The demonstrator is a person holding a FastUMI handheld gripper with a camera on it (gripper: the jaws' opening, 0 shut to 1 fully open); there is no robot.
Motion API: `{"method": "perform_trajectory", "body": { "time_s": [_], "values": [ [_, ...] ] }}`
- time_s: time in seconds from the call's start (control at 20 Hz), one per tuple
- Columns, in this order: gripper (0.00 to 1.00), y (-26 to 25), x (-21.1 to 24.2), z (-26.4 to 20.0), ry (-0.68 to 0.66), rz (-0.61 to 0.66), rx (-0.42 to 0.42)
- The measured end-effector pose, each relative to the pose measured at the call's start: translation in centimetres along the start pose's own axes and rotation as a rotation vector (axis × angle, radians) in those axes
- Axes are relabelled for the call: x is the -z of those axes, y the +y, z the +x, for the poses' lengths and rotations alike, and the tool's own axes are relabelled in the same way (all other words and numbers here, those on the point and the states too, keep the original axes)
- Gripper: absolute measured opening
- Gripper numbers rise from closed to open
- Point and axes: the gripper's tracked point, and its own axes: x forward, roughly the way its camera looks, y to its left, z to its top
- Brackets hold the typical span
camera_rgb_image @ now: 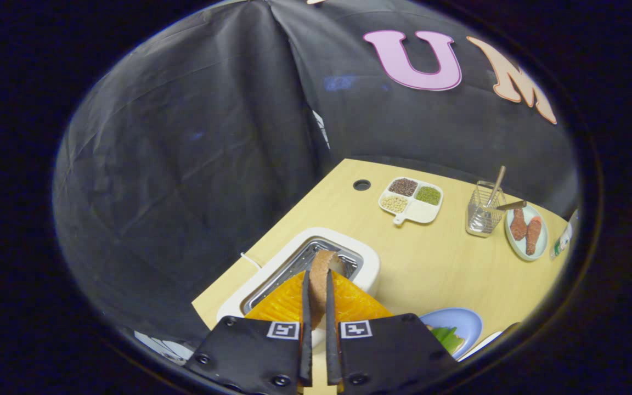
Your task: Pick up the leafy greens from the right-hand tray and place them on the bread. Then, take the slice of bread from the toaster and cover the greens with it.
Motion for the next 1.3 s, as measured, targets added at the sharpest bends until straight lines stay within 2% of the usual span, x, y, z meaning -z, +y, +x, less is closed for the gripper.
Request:
{"method": "perform_trajectory", "body": {
  "time_s": [0.2,0.8,0.95,1.3],
  "values": [
    [0.05,0.1,-0.6,-2.0,-0.048,0.005,-0.018],
    [0.04,-4.8,-2.9,-9.3,-0.205,0.123,-0.024],
    [0.04,-7.5,-1.6,-10.1,-0.206,0.108,0.033],
    [0.04,-11.5,3.3,-10.6,-0.158,0.193,0.085]
  ]
}}
